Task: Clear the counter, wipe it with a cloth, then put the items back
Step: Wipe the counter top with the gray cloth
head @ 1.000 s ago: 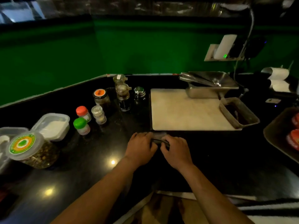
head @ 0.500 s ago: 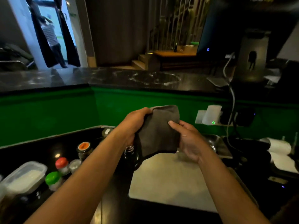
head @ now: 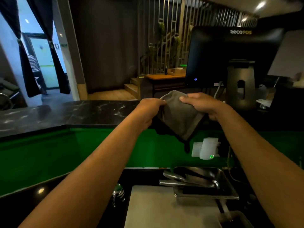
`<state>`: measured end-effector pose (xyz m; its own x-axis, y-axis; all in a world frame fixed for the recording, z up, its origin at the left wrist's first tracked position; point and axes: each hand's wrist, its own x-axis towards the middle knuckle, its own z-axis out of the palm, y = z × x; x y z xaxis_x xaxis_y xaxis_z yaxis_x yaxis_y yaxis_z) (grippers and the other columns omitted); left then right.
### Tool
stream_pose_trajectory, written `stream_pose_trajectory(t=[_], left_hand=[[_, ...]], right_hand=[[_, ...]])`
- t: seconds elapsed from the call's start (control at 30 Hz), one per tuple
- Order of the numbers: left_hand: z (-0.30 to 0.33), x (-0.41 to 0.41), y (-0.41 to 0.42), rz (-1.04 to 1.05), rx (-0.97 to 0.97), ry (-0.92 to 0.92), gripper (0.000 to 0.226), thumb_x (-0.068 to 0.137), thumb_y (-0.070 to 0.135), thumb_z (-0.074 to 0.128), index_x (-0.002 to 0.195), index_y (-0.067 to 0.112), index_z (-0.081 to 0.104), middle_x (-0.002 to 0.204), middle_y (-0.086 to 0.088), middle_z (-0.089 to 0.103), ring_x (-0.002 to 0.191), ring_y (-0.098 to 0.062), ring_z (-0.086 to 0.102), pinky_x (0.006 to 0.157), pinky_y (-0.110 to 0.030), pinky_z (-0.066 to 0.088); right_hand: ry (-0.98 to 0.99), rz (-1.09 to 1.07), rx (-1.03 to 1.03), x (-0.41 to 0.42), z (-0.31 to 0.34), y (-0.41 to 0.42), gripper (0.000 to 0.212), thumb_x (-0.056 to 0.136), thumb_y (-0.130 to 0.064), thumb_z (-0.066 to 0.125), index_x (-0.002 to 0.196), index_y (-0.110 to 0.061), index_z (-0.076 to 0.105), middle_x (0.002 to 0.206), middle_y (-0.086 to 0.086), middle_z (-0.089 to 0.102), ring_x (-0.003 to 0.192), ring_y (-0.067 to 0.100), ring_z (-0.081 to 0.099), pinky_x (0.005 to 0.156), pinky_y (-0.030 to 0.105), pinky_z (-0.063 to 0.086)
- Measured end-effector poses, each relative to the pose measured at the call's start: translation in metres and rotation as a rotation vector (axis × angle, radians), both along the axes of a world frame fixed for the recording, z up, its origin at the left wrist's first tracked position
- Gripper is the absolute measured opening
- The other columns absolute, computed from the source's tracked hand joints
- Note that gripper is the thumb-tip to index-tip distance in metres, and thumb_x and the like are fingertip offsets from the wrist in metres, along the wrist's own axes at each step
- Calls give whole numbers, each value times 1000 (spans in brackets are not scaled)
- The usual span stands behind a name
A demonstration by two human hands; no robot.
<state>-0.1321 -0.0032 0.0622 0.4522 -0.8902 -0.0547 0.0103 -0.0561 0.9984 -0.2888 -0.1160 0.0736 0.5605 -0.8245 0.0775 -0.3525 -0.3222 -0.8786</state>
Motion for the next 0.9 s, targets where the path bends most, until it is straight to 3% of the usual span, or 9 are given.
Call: stream_pose_trajectory(t=[0.07,0.13,0.2,0.27,0.37,0.5,0.67,0.8,0.9], left_hand=[[-5,13,-18,69,-12,-205,20,96,32,58,87,16,67,99,-10,70,102,-37,67,93,-47,54],[-23,32,-26,146,58,-693,32,101,39,46,91,17,67,100,-11,68,101,-35,64,85,-39,50],[-44,56,-29,216,125,-1109,33,102,39,42,109,18,67,106,-9,69,100,-32,64,84,-39,50],[-57,83,-36,230,135,-1261,31,101,38,44,118,22,65,109,-6,69,100,-26,64,91,-44,50],[-62,110,-52,168,176,-1287,34,101,39,45,127,25,61,116,-4,67,107,-23,63,102,-47,44],[-70,120,-76,141,251,-1286,41,102,45,41,133,24,57,129,-7,61,120,-26,56,109,-51,37],[-78,130,-94,127,257,-1353,44,101,46,34,132,22,55,131,-7,58,125,-27,51,111,-57,32],[-81,130,-96,170,270,-1355,44,100,47,32,128,22,57,125,-6,61,121,-25,54,110,-55,35],[-80,132,-97,168,288,-1343,46,101,48,32,131,22,55,127,-6,60,122,-26,53,110,-56,35]], right_hand=[[142,-62,-220,17,-4,-31,35,88,-48,66,115,-26,65,108,0,69,97,17,67,74,28,52],[349,-165,-549,34,-25,-53,58,81,-59,67,130,-30,56,124,3,60,111,23,60,87,36,51],[376,-30,-684,45,-56,-53,67,80,-68,59,139,-37,48,138,1,50,125,22,51,101,43,46],[476,187,-747,45,-82,-46,69,86,-72,48,147,-43,35,157,-8,32,143,17,31,115,44,30],[689,322,-754,42,-95,-48,70,89,-73,32,152,-49,11,163,-19,5,149,9,4,120,40,7],[692,436,-577,62,-81,-78,64,87,-74,24,148,-58,10,161,-24,1,148,2,-4,120,38,-1],[733,294,-508,121,-80,-173,54,101,-58,26,153,-44,19,163,-14,9,151,13,2,121,48,3],[943,35,-394,162,-83,-261,62,91,-54,16,143,-33,43,158,2,31,140,32,34,113,59,21],[917,-49,-427,167,-78,-241,59,98,-49,14,152,-32,30,162,3,24,144,33,27,117,55,17]])
